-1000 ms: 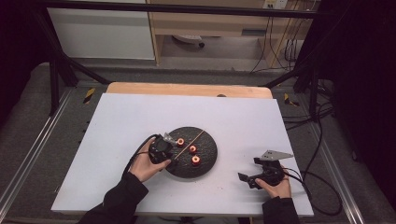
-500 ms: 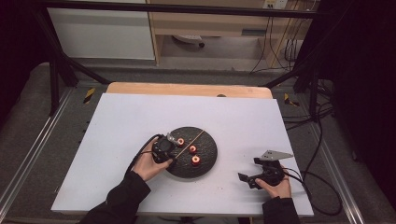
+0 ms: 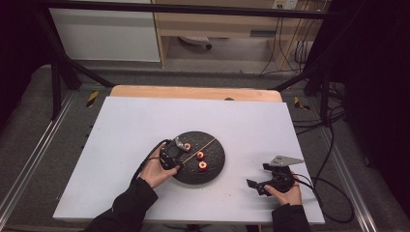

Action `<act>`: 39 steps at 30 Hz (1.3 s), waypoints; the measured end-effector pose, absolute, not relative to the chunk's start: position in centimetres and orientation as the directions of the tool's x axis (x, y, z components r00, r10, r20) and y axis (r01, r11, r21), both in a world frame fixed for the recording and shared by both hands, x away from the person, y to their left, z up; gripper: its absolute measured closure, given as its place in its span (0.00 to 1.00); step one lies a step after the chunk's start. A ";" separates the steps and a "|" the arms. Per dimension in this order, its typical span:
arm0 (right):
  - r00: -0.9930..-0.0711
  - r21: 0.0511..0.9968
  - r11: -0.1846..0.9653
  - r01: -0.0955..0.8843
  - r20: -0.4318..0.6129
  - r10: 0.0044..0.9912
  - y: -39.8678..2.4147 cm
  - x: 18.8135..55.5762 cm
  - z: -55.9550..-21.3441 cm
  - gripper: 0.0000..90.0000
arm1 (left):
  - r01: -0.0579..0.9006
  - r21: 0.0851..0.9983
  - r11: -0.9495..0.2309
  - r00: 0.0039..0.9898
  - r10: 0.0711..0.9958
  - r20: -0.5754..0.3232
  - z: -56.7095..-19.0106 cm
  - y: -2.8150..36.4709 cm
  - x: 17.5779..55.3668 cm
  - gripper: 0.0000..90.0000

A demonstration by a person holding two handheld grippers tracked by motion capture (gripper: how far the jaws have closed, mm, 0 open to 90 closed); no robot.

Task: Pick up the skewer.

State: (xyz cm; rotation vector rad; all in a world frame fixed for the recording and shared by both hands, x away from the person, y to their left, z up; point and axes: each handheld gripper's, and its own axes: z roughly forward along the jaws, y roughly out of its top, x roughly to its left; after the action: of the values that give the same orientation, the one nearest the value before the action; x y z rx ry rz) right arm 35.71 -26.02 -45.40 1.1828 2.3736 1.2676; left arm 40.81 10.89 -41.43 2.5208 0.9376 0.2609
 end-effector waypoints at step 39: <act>-0.641 0.762 0.303 0.573 0.186 0.745 -26.0 35.8 -45.4 0.01 | 0.519 0.718 -0.464 0.692 0.721 -0.034 -40.7 17.8 36.4 0.98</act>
State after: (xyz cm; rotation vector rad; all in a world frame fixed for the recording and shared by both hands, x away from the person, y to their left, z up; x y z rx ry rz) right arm 35.75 -25.96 -45.39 1.2149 2.3643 1.2511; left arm 36.39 17.84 -40.69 2.1714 0.9449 0.3559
